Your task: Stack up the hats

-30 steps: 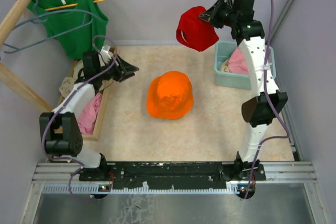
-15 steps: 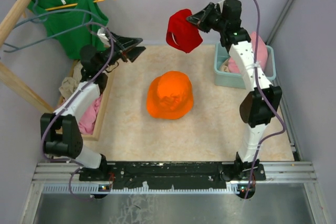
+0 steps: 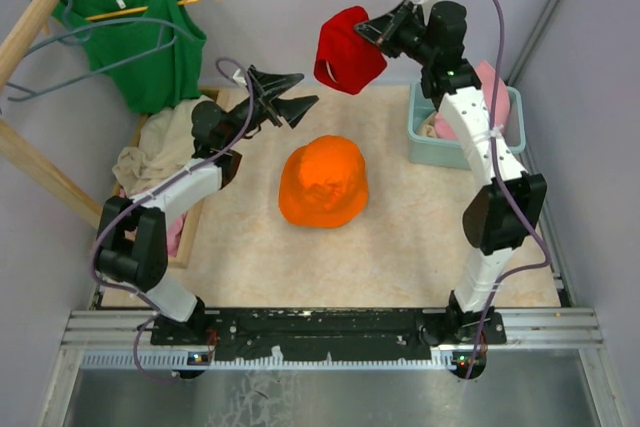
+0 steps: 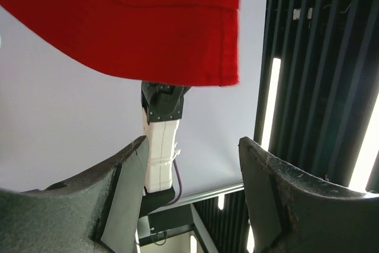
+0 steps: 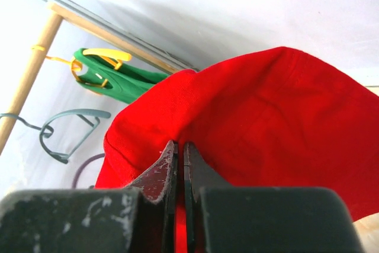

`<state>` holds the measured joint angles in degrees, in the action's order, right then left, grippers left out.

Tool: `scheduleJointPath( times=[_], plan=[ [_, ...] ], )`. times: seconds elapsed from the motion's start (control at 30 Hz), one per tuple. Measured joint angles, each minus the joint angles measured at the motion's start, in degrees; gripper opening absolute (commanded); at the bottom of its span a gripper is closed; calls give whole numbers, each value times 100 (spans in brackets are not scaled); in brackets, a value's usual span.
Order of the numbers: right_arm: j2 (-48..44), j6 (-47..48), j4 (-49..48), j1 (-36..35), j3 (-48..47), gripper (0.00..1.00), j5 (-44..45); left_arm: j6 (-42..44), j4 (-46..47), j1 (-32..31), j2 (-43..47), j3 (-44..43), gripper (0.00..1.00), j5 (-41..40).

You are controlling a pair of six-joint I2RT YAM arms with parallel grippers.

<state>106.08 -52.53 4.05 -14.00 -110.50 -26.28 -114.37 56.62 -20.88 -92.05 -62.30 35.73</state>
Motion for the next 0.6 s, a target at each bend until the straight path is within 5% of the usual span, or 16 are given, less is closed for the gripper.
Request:
scheduleJointPath(
  times=[0.6],
  plan=[
    [-468, 409, -610, -90, 890, 0, 13, -350, 170, -227, -310, -389, 70, -317]
  ],
)
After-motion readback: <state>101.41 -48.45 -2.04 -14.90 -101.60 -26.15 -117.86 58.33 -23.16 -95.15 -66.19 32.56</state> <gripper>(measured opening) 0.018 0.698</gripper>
